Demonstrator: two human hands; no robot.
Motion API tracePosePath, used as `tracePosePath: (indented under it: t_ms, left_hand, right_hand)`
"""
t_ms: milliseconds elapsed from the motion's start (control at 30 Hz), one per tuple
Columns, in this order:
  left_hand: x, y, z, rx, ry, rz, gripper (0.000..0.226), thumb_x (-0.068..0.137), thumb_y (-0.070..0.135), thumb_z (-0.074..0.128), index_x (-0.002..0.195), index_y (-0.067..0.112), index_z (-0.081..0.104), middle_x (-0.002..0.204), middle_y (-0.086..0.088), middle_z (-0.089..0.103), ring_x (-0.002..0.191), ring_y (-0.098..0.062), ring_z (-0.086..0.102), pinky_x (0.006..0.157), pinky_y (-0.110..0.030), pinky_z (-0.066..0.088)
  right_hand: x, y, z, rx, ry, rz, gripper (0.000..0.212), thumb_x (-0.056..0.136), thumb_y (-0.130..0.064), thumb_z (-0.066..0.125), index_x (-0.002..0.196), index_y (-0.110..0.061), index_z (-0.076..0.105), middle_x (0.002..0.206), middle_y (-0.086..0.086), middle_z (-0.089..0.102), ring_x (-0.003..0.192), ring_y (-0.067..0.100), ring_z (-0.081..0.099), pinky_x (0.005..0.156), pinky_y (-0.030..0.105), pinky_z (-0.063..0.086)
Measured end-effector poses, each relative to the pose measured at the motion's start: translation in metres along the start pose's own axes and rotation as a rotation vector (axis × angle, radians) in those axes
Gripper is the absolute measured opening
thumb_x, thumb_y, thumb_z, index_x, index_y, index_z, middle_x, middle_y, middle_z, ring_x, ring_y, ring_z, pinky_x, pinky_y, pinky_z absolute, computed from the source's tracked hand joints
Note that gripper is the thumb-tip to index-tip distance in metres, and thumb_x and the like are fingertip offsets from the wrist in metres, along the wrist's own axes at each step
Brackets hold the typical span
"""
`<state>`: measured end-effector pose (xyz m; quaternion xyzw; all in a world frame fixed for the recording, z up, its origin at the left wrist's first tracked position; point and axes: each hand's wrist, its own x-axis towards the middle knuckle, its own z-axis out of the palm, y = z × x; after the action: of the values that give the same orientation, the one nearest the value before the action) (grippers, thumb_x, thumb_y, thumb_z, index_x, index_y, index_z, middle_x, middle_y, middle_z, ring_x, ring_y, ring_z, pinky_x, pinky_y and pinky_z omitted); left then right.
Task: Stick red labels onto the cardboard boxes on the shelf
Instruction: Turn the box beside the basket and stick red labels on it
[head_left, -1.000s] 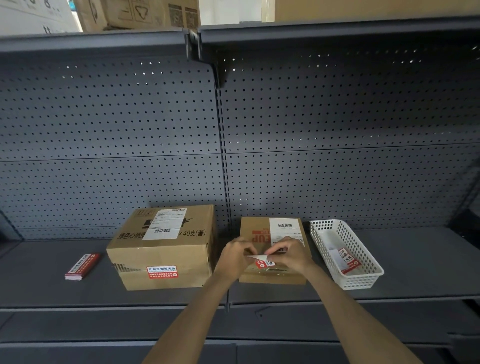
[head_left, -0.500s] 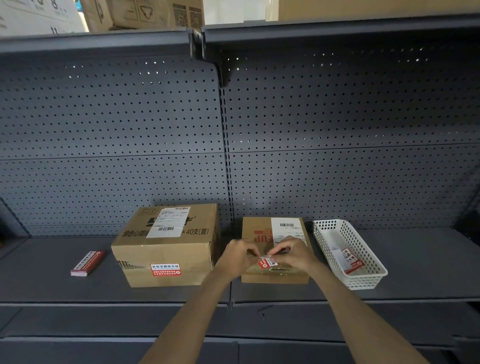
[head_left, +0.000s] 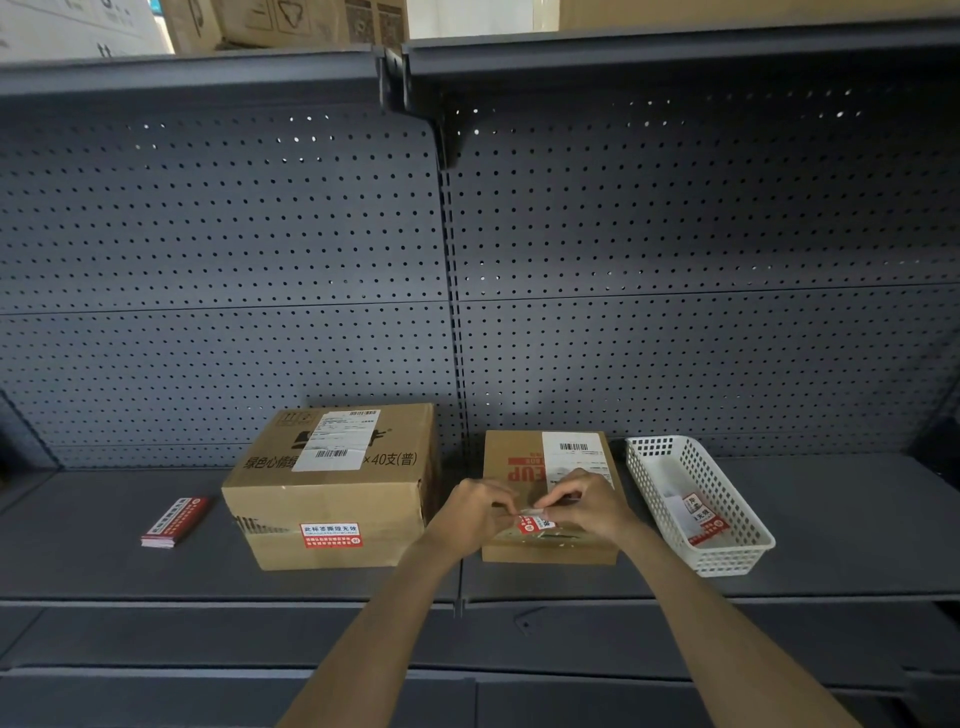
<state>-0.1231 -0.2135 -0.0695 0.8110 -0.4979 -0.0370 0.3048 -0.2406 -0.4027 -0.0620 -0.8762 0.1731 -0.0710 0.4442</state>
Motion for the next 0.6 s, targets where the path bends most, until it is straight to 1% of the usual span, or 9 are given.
tracePosePath:
  t_ms: [67,133,233,400,467,533,600]
  left_hand:
    - [-0.0001,-0.0001,0.0001,-0.003,-0.002,0.002,0.011,0.085,0.017,0.078,0.093,0.009,0.079,0.124,-0.003,0.07,0.118,-0.01,0.061,0.098,0.003,0.025]
    - [-0.0005,0.0001,-0.0004,-0.011,-0.012,0.005,0.011,0.084,0.016,0.079,0.092,0.01,0.079,0.124,-0.004,0.07,0.119,-0.011,0.061,0.099,0.003,0.025]
    - [-0.002,0.0,-0.0009,-0.035,-0.026,0.001,0.009,0.083,0.015,0.08,0.091,0.01,0.079,0.127,-0.005,0.069,0.121,-0.012,0.06,0.1,0.004,0.024]
    - [-0.0042,-0.0002,-0.001,-0.076,-0.002,-0.023,0.009,0.083,0.017,0.08,0.09,0.011,0.08,0.126,-0.001,0.069,0.121,-0.008,0.059,0.1,0.002,0.028]
    - [-0.0035,0.002,-0.0027,-0.094,0.008,-0.035,0.013,0.083,0.02,0.08,0.095,0.014,0.079,0.124,0.001,0.07,0.121,-0.005,0.059,0.103,-0.004,0.033]
    - [-0.0015,0.0037,-0.0047,-0.091,0.012,-0.044,0.018,0.083,0.023,0.08,0.1,0.016,0.078,0.121,0.003,0.071,0.117,-0.005,0.06,0.105,-0.015,0.04]
    - [-0.0008,0.0057,-0.0048,-0.088,0.006,-0.048,0.02,0.082,0.023,0.08,0.101,0.016,0.077,0.118,0.003,0.071,0.113,-0.005,0.061,0.104,-0.022,0.045]
  right_hand:
    - [0.0002,0.0,0.0003,-0.013,0.001,0.006,0.018,0.07,-0.026,0.089,0.082,-0.036,0.08,0.101,-0.008,0.063,0.099,0.01,0.059,0.091,0.03,0.049]
    - [0.0001,-0.0001,0.0004,-0.028,-0.001,0.007,0.018,0.069,-0.027,0.09,0.08,-0.038,0.08,0.101,-0.009,0.062,0.1,0.01,0.057,0.093,0.033,0.049]
    - [-0.0006,-0.0009,0.0006,-0.074,-0.007,0.003,0.019,0.067,-0.031,0.091,0.077,-0.043,0.079,0.102,-0.011,0.061,0.102,0.009,0.055,0.094,0.032,0.047]
    - [-0.0018,-0.0009,0.0013,-0.079,-0.002,-0.004,0.018,0.066,-0.032,0.091,0.077,-0.042,0.08,0.102,-0.012,0.061,0.102,0.008,0.056,0.094,0.032,0.047]
    - [-0.0017,-0.0013,0.0007,-0.06,0.0,0.0,0.017,0.067,-0.031,0.091,0.078,-0.037,0.08,0.102,-0.011,0.063,0.102,0.009,0.057,0.093,0.031,0.047]
    - [-0.0015,-0.0028,0.0001,-0.023,-0.004,0.007,0.017,0.068,-0.027,0.091,0.079,-0.034,0.08,0.103,-0.008,0.064,0.101,0.01,0.059,0.092,0.029,0.048]
    - [-0.0012,-0.0034,-0.0004,-0.006,-0.002,0.011,0.018,0.067,-0.025,0.091,0.078,-0.033,0.079,0.102,-0.007,0.064,0.101,0.011,0.06,0.092,0.029,0.048]
